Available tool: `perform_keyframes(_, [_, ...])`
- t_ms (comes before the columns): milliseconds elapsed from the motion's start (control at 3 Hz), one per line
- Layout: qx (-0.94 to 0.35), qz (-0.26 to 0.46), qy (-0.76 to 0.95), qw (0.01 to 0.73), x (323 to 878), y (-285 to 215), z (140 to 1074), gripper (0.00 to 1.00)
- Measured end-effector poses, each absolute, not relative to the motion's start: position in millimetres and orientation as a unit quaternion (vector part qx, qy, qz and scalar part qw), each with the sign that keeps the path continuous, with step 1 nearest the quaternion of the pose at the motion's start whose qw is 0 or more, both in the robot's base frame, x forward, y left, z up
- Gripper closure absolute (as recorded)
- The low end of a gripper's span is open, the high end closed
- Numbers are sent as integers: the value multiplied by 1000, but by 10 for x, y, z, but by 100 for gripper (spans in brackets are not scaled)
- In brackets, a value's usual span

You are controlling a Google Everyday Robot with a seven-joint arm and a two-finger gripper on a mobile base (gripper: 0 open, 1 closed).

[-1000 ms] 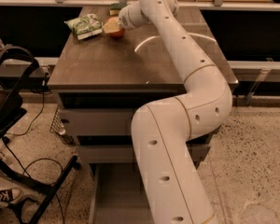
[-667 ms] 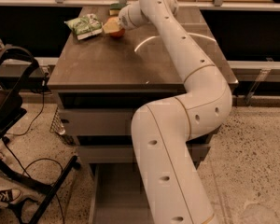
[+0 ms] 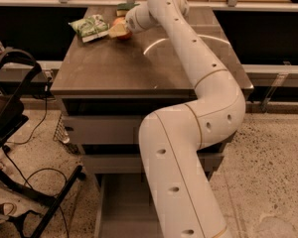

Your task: Move apple near green jalapeno chip bag

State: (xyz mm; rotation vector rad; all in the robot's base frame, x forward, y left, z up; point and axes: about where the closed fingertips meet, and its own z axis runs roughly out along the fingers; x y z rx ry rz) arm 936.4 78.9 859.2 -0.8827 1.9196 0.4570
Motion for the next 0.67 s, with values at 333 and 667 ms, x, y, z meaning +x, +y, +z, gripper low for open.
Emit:
perform_keyframes(333, [-361, 187, 784, 469, 9363, 805, 8573, 0])
perform_keyframes(667, [-361, 187, 784, 469, 9363, 807, 8571, 0])
